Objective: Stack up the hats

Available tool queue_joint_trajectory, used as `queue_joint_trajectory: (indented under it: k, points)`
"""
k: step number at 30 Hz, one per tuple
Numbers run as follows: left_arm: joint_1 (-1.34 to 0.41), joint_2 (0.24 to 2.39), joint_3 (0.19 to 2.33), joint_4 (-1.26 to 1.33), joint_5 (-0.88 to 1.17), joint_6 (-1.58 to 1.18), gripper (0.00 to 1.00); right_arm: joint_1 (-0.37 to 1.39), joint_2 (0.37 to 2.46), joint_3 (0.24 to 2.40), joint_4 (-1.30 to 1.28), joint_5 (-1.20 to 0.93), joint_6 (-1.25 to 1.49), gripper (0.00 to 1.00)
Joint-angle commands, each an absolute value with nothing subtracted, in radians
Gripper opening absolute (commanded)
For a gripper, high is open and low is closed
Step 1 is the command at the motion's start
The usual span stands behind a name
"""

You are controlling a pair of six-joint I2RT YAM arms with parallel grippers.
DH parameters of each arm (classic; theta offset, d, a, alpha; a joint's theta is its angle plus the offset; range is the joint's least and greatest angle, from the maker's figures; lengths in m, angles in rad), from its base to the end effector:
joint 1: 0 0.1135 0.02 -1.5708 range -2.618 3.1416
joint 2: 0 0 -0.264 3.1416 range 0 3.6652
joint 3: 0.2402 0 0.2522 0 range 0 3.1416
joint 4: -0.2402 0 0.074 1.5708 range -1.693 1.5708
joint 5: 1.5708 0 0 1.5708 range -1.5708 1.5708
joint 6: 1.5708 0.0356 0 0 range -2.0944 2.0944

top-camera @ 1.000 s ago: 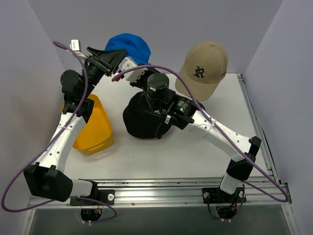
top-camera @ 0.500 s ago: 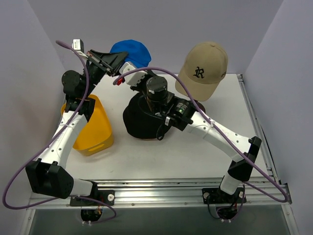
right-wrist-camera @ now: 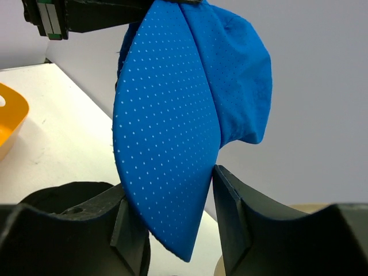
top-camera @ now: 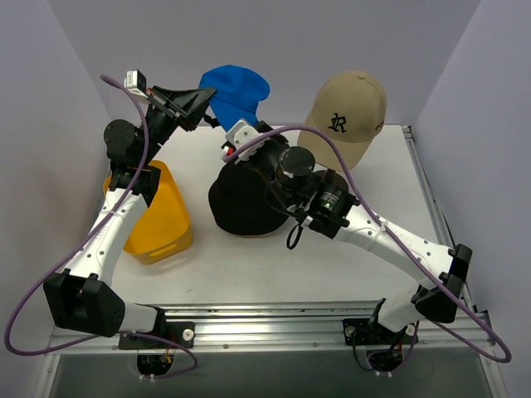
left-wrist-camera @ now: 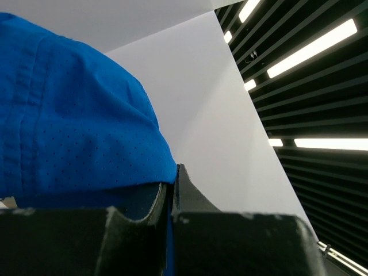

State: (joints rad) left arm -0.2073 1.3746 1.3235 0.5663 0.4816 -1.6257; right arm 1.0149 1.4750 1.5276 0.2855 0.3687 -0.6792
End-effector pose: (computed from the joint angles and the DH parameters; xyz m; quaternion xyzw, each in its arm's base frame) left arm 0.2981 -0.0795 0.4718 -0.1622 0.5053 -0.7388 0.4153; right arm 0.1889 0.2798 0.4846 -0.3268 0.4884 0.0295 0.8086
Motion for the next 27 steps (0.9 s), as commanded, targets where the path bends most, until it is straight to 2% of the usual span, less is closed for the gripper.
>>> queue_joint_trajectory:
  k: [1, 18, 21, 25, 27]
  points:
    - [-0.195, 1.336, 1.358, 0.643, 0.448, -1.723, 0.02, 1.011, 1.437, 1.477, 0.403, 0.316, -0.637, 0.42]
    - [-0.17, 1.299, 1.345, 0.634, 0.453, -1.827, 0.02, 0.966, 1.365, 1.321, 0.564, 0.242, -0.617, 0.41]
    - [-0.17, 1.289, 1.332, 0.615, 0.451, -1.821, 0.02, 0.957, 1.368, 1.315, 0.601, 0.242, -0.615, 0.35]
    - [-0.17, 1.305, 1.321, 0.629, 0.475, -1.835, 0.02, 0.956, 1.341, 1.293, 0.652, 0.212, -0.615, 0.06]
    - [-0.169, 1.313, 1.316, 0.63, 0.485, -1.833, 0.02, 0.956, 1.315, 1.284, 0.689, 0.206, -0.601, 0.02]
